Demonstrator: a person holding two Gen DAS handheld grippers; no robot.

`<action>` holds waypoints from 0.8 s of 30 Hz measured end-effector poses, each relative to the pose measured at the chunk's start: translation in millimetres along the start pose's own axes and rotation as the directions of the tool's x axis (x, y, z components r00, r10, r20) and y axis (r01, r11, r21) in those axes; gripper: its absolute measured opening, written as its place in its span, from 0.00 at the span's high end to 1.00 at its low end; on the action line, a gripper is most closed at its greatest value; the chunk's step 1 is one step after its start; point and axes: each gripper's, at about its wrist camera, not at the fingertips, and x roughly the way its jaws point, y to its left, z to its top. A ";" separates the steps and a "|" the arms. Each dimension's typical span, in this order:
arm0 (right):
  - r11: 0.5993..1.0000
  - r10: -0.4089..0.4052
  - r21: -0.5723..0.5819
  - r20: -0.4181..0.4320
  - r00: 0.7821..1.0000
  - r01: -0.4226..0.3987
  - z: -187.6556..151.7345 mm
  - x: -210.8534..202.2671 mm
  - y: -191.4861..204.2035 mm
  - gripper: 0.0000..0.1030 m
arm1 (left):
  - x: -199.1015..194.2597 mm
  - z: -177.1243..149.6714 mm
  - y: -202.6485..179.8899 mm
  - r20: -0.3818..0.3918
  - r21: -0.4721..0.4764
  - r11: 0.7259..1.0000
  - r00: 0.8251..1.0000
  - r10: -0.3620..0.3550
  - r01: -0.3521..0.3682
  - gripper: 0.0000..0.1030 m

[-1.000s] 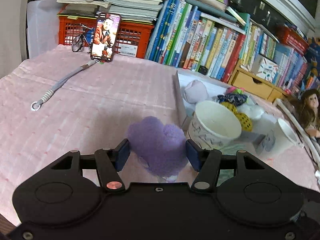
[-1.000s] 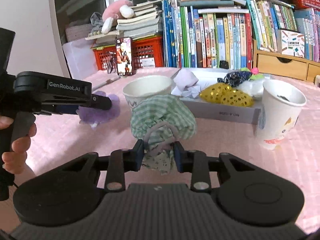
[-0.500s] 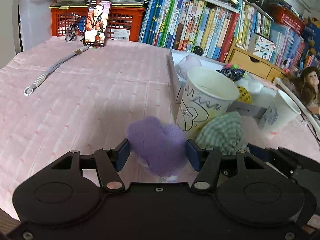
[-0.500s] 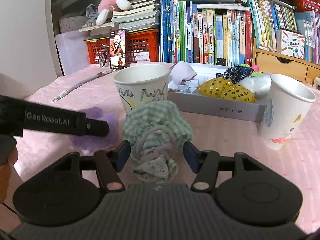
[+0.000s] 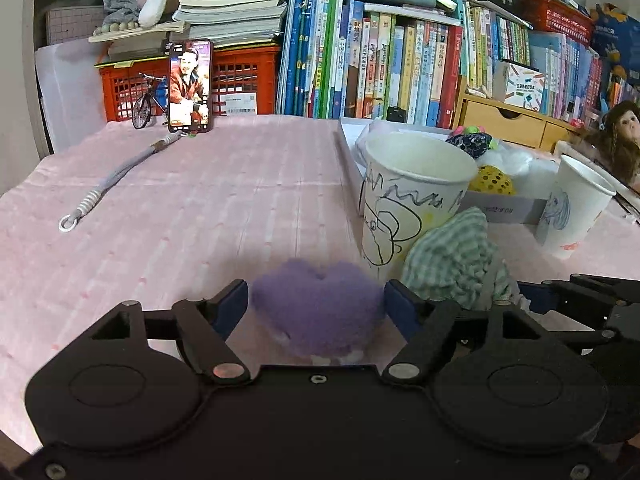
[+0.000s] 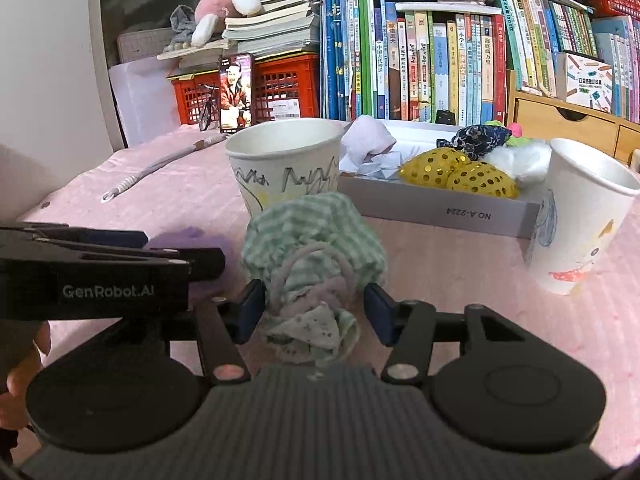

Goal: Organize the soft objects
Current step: 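Carry the purple plush with the left tool while the right tool carries the gingham bundle over the box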

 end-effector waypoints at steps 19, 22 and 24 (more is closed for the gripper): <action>1.000 0.023 -0.016 0.003 1.000 -0.023 -3.1 -5.6 -2.6 0.54 | -0.4 -4.8 8.8 -0.015 -0.048 0.998 0.999 -0.044 0.043 0.35; 1.000 0.019 -0.010 0.007 1.000 -0.019 -2.7 -7.6 -4.0 0.55 | -3.7 -4.5 7.2 -0.008 -0.039 0.999 0.999 -0.037 0.037 0.36; 1.000 0.018 -0.005 0.012 1.000 -0.018 -2.1 -9.8 -5.1 0.56 | -6.5 -3.7 6.0 -0.002 -0.030 0.999 0.999 -0.033 0.033 0.36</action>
